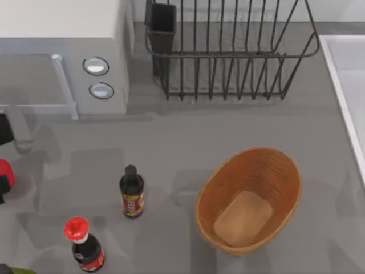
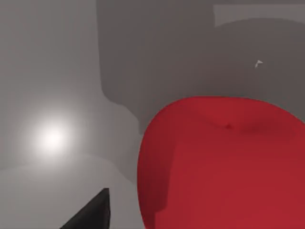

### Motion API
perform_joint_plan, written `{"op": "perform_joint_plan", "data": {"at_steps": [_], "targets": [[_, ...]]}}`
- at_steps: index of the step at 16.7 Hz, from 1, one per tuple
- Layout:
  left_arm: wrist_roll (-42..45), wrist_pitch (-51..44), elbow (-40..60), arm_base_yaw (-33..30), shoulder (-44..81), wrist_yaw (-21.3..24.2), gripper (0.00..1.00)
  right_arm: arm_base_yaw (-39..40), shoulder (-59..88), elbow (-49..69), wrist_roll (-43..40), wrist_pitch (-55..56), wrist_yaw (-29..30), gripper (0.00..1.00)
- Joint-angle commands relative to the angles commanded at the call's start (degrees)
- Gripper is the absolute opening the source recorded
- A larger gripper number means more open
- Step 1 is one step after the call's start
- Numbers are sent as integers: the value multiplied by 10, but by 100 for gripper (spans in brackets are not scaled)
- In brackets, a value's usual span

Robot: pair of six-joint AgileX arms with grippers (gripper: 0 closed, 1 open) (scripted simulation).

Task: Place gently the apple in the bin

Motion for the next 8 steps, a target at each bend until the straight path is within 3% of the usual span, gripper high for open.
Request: {"op": "perform_joint_plan", "data": {"at_steps": [8], "targets": [[-1,68,-12,-2,55,0,100,0,0,0,0,0,0,100]]}}
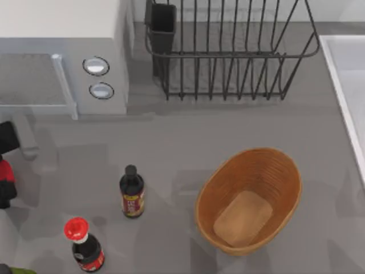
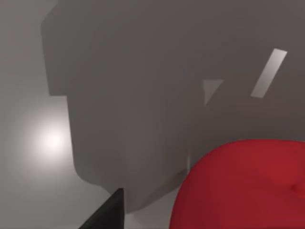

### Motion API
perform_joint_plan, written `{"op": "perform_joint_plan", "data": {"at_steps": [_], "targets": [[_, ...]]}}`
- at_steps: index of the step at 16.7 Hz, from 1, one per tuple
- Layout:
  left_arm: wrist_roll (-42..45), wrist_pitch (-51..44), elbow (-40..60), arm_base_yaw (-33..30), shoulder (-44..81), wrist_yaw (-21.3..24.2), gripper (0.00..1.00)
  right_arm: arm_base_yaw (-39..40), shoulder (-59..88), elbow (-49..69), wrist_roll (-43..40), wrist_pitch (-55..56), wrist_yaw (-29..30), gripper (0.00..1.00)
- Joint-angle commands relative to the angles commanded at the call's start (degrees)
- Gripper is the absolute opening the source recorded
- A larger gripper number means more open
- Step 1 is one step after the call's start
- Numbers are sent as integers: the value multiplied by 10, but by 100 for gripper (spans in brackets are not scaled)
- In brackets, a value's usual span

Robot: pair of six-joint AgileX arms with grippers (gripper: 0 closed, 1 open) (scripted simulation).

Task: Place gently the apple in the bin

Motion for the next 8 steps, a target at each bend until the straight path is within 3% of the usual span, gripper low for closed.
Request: {"op": "perform_joint_plan", "data": {"at_steps": [1,8], "targets": [[0,0,0,0,0,0,100,0,0,0,0,0,0,100],[0,0,0,0,0,0,47,0,0,0,0,0,0,100]]}}
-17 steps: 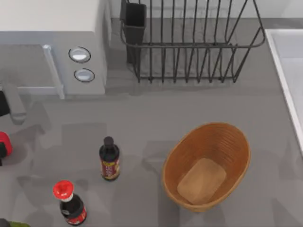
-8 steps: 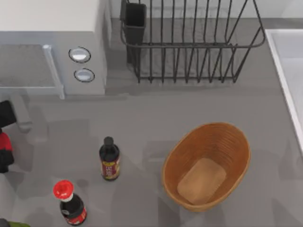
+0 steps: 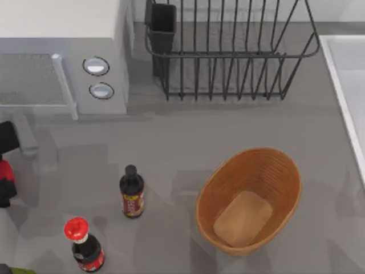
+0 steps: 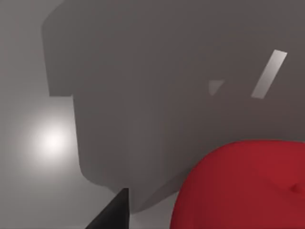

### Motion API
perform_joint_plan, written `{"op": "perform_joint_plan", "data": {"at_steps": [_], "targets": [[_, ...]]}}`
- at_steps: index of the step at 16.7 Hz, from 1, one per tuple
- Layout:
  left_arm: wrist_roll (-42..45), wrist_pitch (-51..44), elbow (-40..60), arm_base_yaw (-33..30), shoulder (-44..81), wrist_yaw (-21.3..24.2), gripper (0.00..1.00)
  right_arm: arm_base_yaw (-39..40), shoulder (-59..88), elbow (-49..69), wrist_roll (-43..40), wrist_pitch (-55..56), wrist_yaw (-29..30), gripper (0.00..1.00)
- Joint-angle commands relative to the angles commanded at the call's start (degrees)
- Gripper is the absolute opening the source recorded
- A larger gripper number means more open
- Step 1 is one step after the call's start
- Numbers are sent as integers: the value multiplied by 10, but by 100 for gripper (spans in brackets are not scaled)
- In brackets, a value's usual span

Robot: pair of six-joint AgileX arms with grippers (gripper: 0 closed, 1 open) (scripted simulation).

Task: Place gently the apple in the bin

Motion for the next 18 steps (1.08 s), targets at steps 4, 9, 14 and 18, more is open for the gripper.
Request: {"op": "perform_joint_plan", "data": {"at_steps": [4,9,14,18], "targets": [[0,0,0,0,0,0,17,0,0,0,0,0,0,100],[0,0,0,0,0,0,0,0,0,0,0,0,0,100],[0,0,0,0,0,0,0,0,0,0,0,0,0,100],[1,-30,6,3,-16,-7,0,0,0,0,0,0,0,100]]}}
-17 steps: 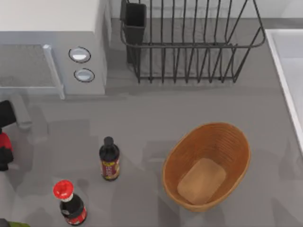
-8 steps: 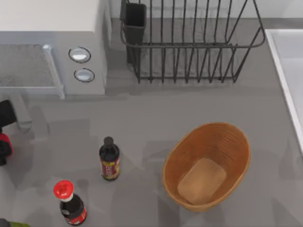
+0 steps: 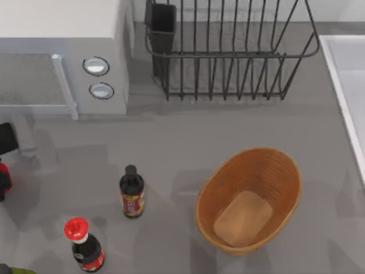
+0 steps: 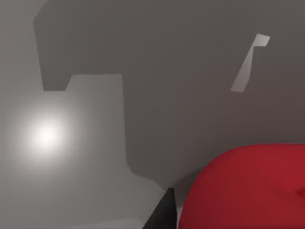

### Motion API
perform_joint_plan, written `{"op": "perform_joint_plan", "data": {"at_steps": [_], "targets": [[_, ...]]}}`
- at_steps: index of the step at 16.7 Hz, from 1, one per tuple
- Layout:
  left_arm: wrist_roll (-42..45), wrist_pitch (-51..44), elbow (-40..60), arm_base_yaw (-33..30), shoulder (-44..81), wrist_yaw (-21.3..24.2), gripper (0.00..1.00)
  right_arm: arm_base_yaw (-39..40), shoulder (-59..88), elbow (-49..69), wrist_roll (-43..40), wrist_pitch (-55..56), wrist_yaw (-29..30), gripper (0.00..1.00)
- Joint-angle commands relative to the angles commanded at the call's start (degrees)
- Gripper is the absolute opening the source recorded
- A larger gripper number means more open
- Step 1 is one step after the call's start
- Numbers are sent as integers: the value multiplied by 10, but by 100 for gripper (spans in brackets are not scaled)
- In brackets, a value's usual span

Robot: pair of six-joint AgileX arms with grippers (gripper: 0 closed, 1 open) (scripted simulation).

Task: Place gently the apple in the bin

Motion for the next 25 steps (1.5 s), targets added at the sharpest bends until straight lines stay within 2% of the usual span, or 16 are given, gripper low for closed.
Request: {"op": "perform_joint_plan", "data": {"at_steps": [6,13,17,22,25], "targets": [[26,-137,52,4,-43,-27,0,0,0,0,0,0,0,100],[19,-274,194,-9,-97,-8,0,0,0,0,0,0,0,100],[-6,-311,238,-6,-88,6,0,0,0,0,0,0,0,100],[-6,-311,238,-6,-88,6,0,0,0,0,0,0,0,100],[-40,-318,245,-31,-83,17,0,0,0,0,0,0,0,100]]}}
